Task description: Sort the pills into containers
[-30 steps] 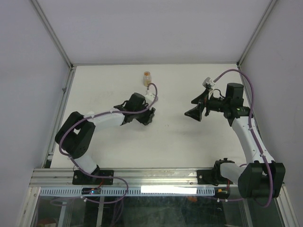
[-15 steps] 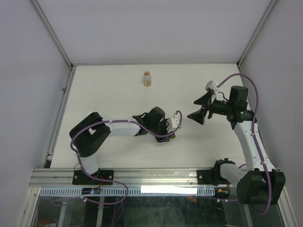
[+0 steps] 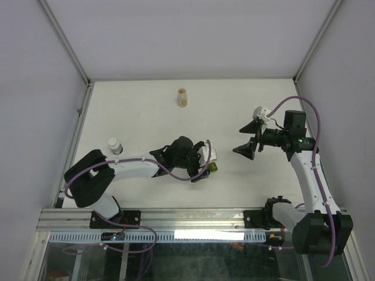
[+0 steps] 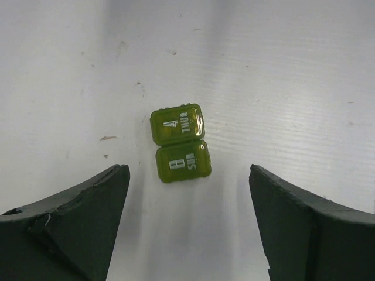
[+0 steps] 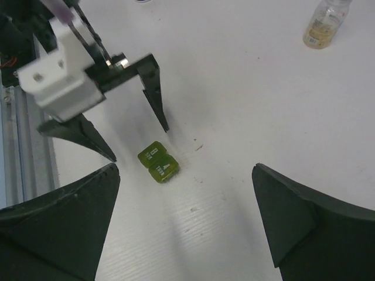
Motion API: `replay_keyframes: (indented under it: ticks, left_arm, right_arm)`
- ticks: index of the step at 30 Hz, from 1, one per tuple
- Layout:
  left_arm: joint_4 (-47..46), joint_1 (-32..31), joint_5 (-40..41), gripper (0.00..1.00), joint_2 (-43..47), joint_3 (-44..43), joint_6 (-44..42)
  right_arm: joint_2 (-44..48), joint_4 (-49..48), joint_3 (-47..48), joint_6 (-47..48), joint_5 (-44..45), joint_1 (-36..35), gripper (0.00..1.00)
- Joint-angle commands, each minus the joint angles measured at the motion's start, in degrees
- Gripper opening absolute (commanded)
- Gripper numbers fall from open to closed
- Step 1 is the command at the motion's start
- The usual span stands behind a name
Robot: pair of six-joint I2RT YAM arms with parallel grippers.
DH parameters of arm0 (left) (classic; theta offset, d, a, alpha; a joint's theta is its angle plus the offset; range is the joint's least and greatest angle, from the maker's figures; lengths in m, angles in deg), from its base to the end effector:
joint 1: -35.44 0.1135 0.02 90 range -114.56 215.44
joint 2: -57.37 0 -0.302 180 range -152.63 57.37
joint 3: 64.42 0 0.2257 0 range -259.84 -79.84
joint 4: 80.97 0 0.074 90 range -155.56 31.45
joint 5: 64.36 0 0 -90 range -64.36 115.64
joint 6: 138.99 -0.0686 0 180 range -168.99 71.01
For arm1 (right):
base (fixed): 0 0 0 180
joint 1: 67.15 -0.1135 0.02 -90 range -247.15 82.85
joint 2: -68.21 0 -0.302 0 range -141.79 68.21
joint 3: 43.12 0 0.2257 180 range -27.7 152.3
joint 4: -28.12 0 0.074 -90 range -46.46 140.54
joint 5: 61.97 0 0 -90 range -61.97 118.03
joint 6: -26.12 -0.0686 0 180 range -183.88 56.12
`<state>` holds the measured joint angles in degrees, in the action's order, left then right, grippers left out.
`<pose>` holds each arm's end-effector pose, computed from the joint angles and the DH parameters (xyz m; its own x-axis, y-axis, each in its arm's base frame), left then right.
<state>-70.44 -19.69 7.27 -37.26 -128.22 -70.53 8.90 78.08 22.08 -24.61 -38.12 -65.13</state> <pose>0.1781 -0.2934 0.2069 -0.0159 0.6322 -0.7746 0.9888 0.1251 0.0819 0.1656 0.0569 0.3256 -0.1315 -0.2515 -0.9589 -0.9374 0.3463 0.0377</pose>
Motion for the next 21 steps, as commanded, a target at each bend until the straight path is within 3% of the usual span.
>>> replay_keyframes:
  ticks: [1, 3, 5, 8, 11, 15, 21]
  left_arm:
    - [-14.0, -0.3, 3.2, 0.9, 13.9, 8.6, 2.7]
    - [-19.9, -0.3, 3.8, 0.98, 19.1, 14.5, 4.2]
    - [-27.8, -0.3, 4.0, 0.99, 24.0, 20.4, 6.9]
    - [-39.4, -0.2, 4.6, 0.99, 28.2, 27.6, 10.1]
    - [-45.5, -0.2, 2.8, 0.99, 29.1, 32.4, 7.8]
    - [-48.2, -0.3, -0.8, 0.95, 25.3, 34.1, 2.6]
    - [-50.1, -0.7, -0.9, 0.84, 19.9, 33.1, 0.6]
  right_arm:
    - [3.3, 5.1, -1.8, 15.0, -5.3, 0.2, 0.99]
    - [3.9, 10.5, -3.6, 27.4, -9.0, -0.2, 0.99]
    - [3.9, 13.1, -5.5, 36.6, -11.1, -2.0, 0.99]
    - [1.7, 10.8, -6.8, 40.5, -6.7, -8.7, 0.99]
    - [-2.7, 7.6, -7.6, 42.8, 1.0, -15.0, 0.97]
    - [-11.2, 4.9, -6.7, 44.3, 11.1, -22.1, 0.9]
    - [-18.7, 1.8, -3.1, 41.3, 17.2, -25.1, 0.82]
